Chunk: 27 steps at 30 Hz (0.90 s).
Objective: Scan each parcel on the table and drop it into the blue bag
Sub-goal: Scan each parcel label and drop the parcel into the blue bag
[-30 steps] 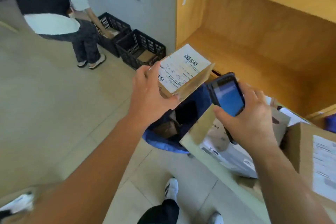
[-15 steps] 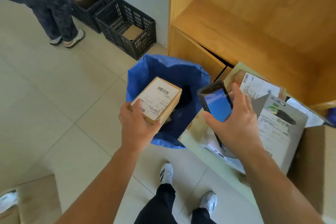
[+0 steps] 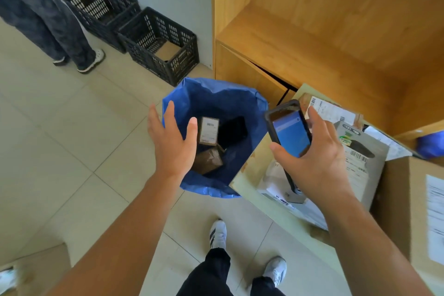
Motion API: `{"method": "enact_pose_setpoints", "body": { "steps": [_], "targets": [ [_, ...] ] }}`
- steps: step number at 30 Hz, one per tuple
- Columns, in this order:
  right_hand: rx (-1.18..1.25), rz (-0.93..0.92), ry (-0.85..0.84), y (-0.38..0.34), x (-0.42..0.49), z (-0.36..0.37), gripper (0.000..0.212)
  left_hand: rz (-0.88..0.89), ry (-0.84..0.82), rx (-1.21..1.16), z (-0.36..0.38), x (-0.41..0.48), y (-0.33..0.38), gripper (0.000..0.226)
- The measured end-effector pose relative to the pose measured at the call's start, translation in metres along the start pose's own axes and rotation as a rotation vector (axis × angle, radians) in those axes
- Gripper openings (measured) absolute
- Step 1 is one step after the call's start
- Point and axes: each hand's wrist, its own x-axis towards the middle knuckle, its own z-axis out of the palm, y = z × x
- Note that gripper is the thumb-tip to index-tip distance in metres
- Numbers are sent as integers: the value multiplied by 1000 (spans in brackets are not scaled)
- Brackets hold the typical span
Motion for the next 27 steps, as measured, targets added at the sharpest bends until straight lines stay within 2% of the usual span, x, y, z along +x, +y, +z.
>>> {"method": "enact_pose_setpoints", "body": {
  "steps": [3,6,14,20,27],
  "targets": [
    [2,-8,6,7,-7,-7,100,64,-6,4,-4,-11,18,66],
    [-8,-14,31,15,-16,-17,100,172,-52,22,-1,-23,43,73],
    [27,46,180,72,-52,-80,100,493,-187,18,40,-87,135,80],
    [44,157,308,134,-89,-134,98,544,-356,125,88,-151,193,83],
    [11,268,395,217,-135,-178,102,725,-537,112,158,-228,238,86]
  ]
}}
